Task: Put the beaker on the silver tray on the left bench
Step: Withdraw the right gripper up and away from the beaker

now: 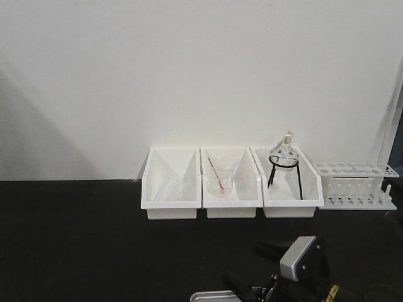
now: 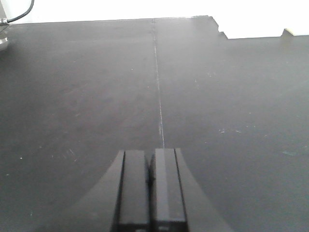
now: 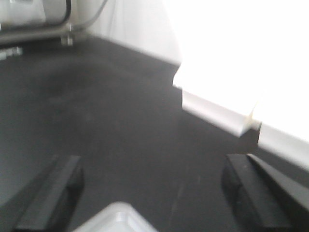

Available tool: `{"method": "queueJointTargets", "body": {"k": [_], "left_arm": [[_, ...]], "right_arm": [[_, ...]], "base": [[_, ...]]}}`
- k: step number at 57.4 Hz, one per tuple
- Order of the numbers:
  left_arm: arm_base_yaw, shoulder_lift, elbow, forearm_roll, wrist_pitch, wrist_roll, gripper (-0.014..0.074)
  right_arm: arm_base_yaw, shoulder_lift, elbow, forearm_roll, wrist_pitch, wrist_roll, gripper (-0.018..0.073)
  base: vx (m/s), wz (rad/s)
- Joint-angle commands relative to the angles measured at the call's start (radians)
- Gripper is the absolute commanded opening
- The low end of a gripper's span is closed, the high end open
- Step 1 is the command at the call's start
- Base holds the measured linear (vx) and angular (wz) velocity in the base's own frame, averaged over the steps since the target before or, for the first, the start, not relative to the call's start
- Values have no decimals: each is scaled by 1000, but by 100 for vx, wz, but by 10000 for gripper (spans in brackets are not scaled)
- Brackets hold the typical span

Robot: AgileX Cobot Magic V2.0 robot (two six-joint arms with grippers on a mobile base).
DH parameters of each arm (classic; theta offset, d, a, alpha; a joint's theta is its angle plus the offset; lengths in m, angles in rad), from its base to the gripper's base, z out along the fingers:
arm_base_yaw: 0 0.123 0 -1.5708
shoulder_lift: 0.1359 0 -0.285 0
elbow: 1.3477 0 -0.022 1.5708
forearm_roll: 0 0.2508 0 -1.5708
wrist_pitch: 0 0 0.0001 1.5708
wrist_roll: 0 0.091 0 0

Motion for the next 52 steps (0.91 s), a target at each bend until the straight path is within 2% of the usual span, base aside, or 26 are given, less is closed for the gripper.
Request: {"method": "queueJointTargets", "body": {"k": [1, 8, 14, 21, 25, 27, 31, 37, 42, 46, 52], "left_arm": [[-7, -16, 28, -2, -77, -1, 1], [-7, -16, 28, -2, -77, -1, 1], [-7, -16, 28, -2, -77, -1, 1], [-7, -16, 28, -2, -77, -1, 1], [-7, -16, 28, -2, -77, -1, 1], [-7, -16, 28, -2, -77, -1, 1], [-7, -16, 28, -2, -77, -1, 1], [-7, -16, 28, -2, -77, -1, 1], [-7, -16, 28, -2, -77, -1, 1], [-7, -16, 28, -2, -77, -1, 1], [-7, -16, 28, -2, -77, -1, 1]], "right_arm": [[-5, -121, -18, 21, -63, 80, 484], [-5, -268, -18, 16, 101, 261, 240], [-5, -440, -18, -30, 382, 416, -20], [-5, -650, -18, -163, 667, 635, -13], [-4, -755, -18, -292, 796, 801, -11], [-4, -815, -18, -388, 845, 906, -11], [-4, -911, -18, -585, 875, 1076, -11], [-5, -995, -18, -825, 872, 1283, -8], [-5, -1027, -18, -1007, 856, 1407, -8], [-5, -1042, -18, -1022, 843, 1446, -8], [-4, -1054, -18, -1022, 822, 1449, -8]], "base": [[0, 0], [0, 0], [0, 0], [0, 0], [0, 0], [0, 0], [0, 0], [0, 0], [0, 0], [0, 0], [0, 0]]}}
